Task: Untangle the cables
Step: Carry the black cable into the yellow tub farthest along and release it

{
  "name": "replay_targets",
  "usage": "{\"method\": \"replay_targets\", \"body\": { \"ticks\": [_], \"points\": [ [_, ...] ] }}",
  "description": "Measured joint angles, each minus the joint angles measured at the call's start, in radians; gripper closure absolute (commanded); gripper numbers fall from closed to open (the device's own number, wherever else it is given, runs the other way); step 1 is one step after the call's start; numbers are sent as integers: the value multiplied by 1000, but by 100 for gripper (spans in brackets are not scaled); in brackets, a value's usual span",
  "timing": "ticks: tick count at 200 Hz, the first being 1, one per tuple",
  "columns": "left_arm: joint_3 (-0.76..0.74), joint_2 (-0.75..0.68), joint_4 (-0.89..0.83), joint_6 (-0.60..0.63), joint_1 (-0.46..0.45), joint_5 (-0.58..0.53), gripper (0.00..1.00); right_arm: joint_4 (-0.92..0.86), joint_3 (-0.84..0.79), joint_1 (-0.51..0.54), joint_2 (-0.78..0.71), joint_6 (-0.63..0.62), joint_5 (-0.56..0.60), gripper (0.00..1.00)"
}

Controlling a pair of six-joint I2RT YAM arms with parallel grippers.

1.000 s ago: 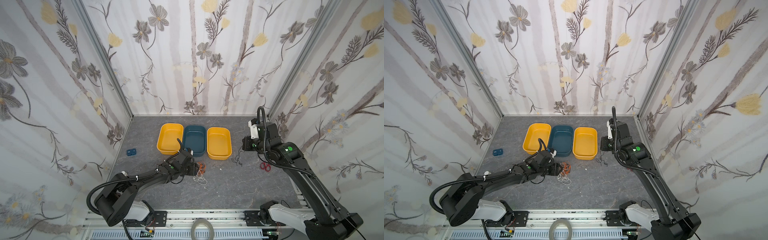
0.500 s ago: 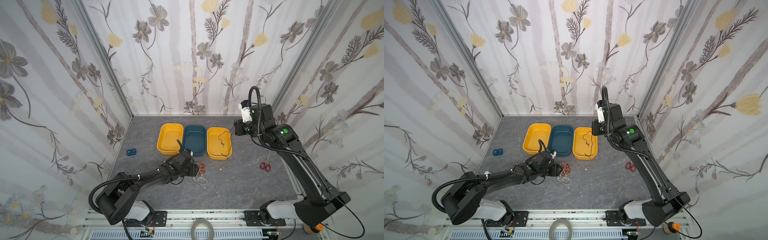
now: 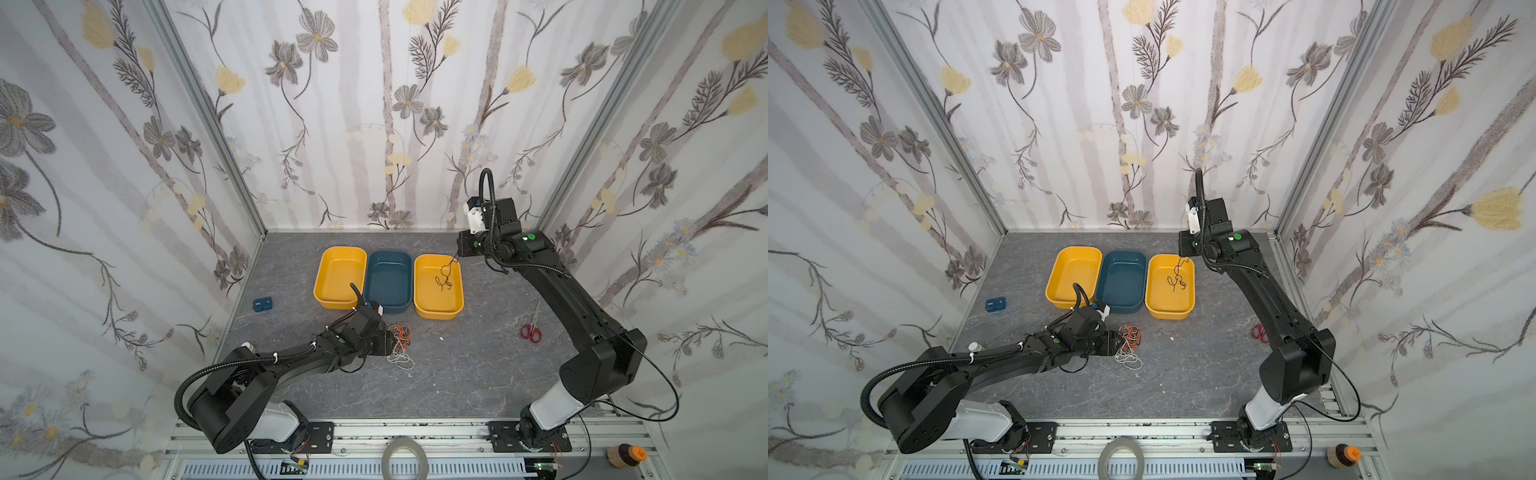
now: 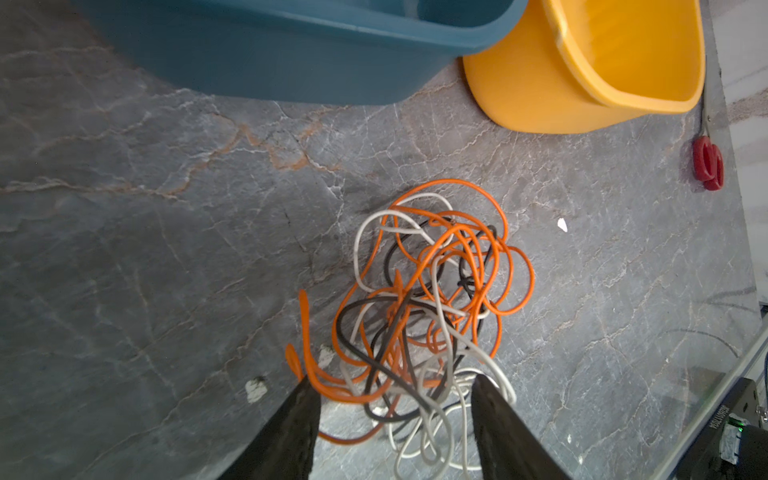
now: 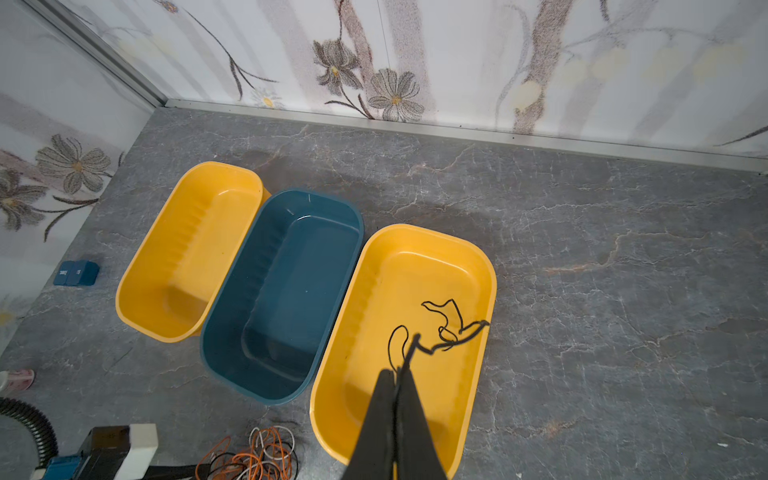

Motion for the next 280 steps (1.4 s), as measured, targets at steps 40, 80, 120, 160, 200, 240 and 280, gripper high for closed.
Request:
{"method": "replay_targets", "body": {
  "ticks": [40,80,120,160,200,240,280],
  "points": [
    [0,1,11,-8,0,0,40,16,-35,0,62,12,-20,95],
    [-1,1,21,-8,0,13,40,22,-120,2,136,50,-46,94],
    [-1,1,33,-7,0,16,39,29,-189,17,227,90,-56,80],
    [-1,1,33,-7,0,19,36,33,-202,26,266,106,-68,51],
    [-3,-28,30,-6,0,19,31,20,-204,43,211,113,-41,44],
    [-3,-71,8,0,3,14,28,8,-243,81,95,101,7,46],
    [-9,-80,6,9,10,24,29,36,-370,165,-31,119,-24,51]
  ]
}}
